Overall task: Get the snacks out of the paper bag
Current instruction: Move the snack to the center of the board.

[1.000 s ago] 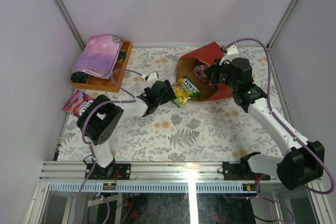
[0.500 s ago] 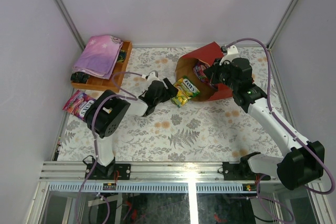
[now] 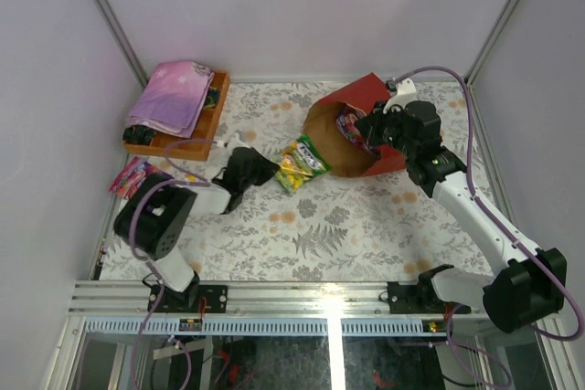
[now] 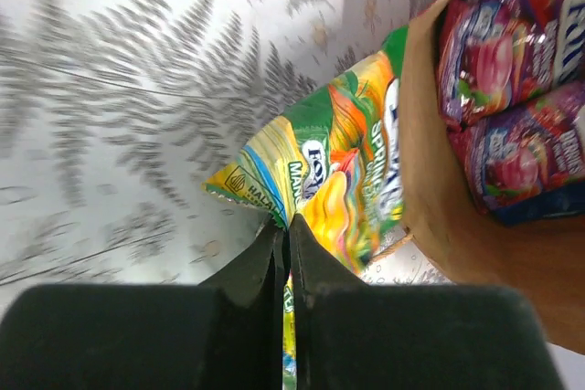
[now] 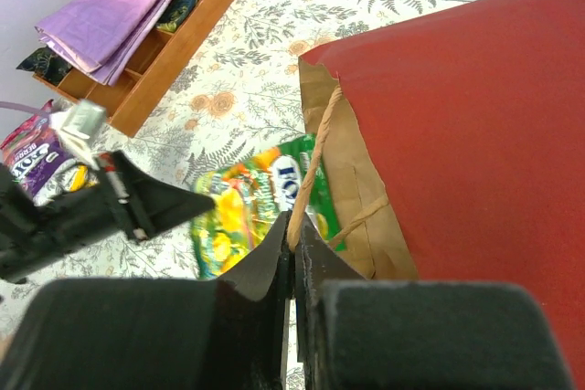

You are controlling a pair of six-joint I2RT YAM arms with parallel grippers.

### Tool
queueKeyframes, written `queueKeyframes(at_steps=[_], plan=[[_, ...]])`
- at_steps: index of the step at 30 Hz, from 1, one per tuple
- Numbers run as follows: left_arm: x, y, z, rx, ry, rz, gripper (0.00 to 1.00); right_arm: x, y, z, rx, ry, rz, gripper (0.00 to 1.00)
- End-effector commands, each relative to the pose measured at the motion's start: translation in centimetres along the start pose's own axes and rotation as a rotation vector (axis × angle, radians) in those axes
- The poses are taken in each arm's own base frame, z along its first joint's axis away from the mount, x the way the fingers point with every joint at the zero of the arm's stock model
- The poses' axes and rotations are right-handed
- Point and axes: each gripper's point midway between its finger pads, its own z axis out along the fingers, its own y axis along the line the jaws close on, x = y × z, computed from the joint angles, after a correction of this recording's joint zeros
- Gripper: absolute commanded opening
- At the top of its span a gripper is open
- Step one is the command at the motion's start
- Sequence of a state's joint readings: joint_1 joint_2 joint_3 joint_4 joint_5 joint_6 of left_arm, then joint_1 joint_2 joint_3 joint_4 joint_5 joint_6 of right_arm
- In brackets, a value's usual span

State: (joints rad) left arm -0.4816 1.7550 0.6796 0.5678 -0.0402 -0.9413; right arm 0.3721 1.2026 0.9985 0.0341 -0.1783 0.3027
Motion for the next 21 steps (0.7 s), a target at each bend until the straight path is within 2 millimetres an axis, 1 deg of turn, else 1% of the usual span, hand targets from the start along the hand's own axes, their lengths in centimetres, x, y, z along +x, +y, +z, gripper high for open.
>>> queueKeyframes(at_steps=[1, 4, 6, 8, 10, 13, 14, 15, 17, 19, 21], plan=[[-4.6, 0.9, -4.0, -0.003, -0.134, -0.034, 0.00, -2.4, 1.5, -0.9, -0.060, -0.069, -0.015, 0.00], [-6.6, 2.7, -6.4, -0.058, -0.214, -0.057, 0.00, -2.3, 1.7, -0.7, -0.076, -0.068, -0.005, 0.00], [-7.8, 4.3, -7.7, -0.109, -0.269, -0.082, 0.00, -2.3, 2.0, -0.6, -0.090, -0.068, 0.005, 0.00], [-9.0, 5.6, -8.4, -0.144, -0.308, -0.106, 0.00, -2.5, 2.3, -0.5, -0.106, -0.071, 0.014, 0.00], [-10.2, 6.4, -8.7, -0.158, -0.324, -0.128, 0.00, -2.7, 2.5, -0.5, -0.114, -0.074, 0.017, 0.00], [-11.7, 7.0, -8.2, -0.170, -0.332, -0.152, 0.00, -2.9, 2.7, -0.6, -0.119, -0.076, 0.021, 0.00], [-12.1, 7.1, -7.8, -0.173, -0.328, -0.160, 0.00, -2.9, 2.7, -0.6, -0.119, -0.076, 0.021, 0.00], [-12.9, 7.1, -7.3, -0.173, -0.331, -0.172, 0.00, -2.8, 2.6, -0.6, -0.118, -0.072, 0.022, 0.00], [-13.5, 7.5, -6.4, -0.185, -0.329, -0.195, 0.00, -2.5, 2.5, -0.4, -0.115, -0.061, 0.023, 0.00], [-13.7, 8.2, -5.4, -0.197, -0.326, -0.234, 0.00, -2.3, 2.4, -0.2, -0.112, -0.053, 0.023, 0.00], [-13.8, 8.5, -4.4, -0.179, -0.321, -0.277, 0.00, -2.3, 2.4, 0.0, -0.110, -0.048, 0.022, 0.00]])
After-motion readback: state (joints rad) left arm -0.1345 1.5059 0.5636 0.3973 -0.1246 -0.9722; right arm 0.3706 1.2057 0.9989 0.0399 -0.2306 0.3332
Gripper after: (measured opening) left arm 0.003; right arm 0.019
